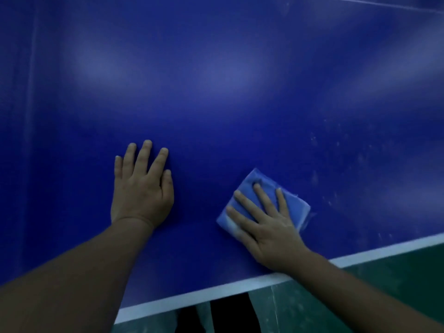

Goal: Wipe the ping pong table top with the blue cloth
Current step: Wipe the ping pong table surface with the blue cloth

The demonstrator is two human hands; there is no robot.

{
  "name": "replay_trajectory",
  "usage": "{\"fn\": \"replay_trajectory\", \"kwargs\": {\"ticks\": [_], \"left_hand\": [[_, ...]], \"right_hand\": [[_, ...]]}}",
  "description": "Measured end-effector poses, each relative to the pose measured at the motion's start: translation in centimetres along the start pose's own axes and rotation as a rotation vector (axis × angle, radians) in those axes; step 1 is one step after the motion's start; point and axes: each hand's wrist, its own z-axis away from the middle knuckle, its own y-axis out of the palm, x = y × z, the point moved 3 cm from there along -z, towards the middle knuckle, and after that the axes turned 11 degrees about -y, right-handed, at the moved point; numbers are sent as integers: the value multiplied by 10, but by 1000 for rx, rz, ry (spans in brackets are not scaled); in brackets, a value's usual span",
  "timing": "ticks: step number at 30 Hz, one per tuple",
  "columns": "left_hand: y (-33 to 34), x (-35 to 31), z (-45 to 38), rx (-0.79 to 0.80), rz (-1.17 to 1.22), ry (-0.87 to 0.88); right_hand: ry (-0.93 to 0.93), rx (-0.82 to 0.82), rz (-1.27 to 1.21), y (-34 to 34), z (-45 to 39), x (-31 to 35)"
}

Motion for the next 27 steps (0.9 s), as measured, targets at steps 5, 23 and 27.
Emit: {"fn": "replay_trajectory", "kwargs": {"ticks": [5, 23, 27], "left_hand": [[0, -1, 1, -1, -2, -5], [-1, -1, 0, -12, -7, 1], [-1, -2, 1, -11, -15, 8]], "right_hand": [[501, -40, -40, -24, -21, -87], [1378, -226, -172, -28, 95, -129], [946, -171, -11, -2, 17, -12]]}}
